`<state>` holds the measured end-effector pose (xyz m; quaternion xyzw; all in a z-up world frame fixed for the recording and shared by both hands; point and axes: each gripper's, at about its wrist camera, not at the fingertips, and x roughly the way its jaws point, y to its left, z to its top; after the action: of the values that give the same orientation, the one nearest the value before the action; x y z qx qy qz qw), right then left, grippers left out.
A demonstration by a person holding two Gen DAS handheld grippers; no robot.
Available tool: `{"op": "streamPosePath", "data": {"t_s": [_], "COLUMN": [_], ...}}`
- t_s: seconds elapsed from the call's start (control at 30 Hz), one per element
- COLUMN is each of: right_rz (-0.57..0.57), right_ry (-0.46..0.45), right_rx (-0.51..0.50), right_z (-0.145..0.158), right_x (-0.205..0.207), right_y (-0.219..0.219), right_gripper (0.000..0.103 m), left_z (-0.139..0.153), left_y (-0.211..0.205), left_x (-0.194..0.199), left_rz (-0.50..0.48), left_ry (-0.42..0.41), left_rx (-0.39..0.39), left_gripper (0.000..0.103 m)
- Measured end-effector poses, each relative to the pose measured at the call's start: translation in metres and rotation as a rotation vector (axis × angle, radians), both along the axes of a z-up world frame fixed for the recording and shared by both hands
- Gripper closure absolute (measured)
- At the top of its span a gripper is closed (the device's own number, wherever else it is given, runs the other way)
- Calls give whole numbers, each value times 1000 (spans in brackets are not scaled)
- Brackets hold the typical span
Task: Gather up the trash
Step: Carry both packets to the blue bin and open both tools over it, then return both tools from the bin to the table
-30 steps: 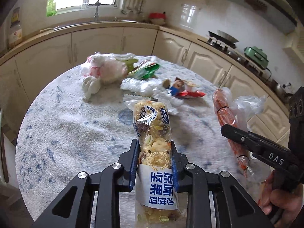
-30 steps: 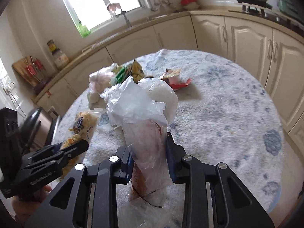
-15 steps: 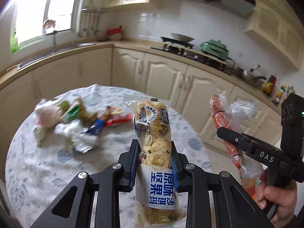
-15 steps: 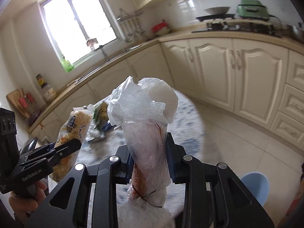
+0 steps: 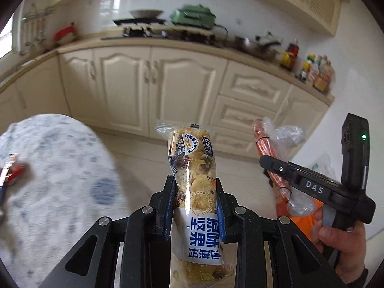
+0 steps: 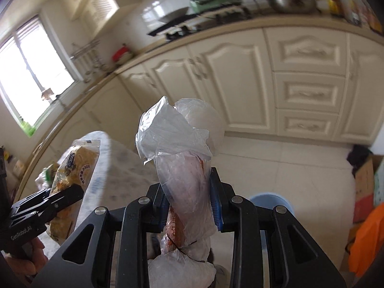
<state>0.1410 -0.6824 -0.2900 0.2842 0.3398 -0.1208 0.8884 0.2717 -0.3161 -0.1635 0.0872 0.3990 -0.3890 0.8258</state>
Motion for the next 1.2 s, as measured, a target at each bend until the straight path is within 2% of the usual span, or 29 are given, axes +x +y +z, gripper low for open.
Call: {"op": "streamPosePath", "data": {"t_s": [0.2,0.43,0.53,0.6,0.63,0.67,0.7,0.73,0.8,0.83,0.87,0.93,0.97,1.07,1.2], "right_rz": [-85,-133,-158,-181,-190,-199,-209,-213,-222,-227,-231,-239,-244,-252,-241], "right_ry": [101,169,195,223,224,228,231,230,227,230,231,222,219,191,135], "right_rx": [87,158,185,194,201,203,204,205,207,202,197,188,185,194,169], "right_z": [-63,-121,-142,-153,-156,-158,-159,-159,-157,-156,-154,-148,-145,-131,-100], "right_x": [-6,-5,-4,-5,-7,-9,-12,-15,-21,-24,-26,-31,-32,-37,-37], "right_y": [-47,-84,-97,-105,-106,-108,-109,-110,-111,-110,-109,-104,-103,-94,-74], "right_gripper": [74,73,69,59,51,45,44,42,36,27,16,3,0,0,0], "left_z": [-57,-119,-147,-160,-164,-166,-166,-165,-159,-155,-151,-140,-134,-109,-74], "left_y": [-86,-176,-207,-226,-231,-234,-235,-234,-230,-228,-226,-222,-220,-202,-170], "left_x": [12,48,74,85,87,89,91,90,86,84,80,73,70,55,40], "left_rz": [-83,-132,-138,-137,-132,-123,-110,-99,-72,-61,-59,-49,-43,-34,-10], "left_ry": [110,253,274,292,288,276,265,255,219,198,180,138,116,54,-16], "left_rx": [96,184,212,245,254,263,263,253,255,259,255,251,248,221,180], "left_gripper": [78,78,74,68,61,53,39,31,20,17,16,10,9,2,1]}}
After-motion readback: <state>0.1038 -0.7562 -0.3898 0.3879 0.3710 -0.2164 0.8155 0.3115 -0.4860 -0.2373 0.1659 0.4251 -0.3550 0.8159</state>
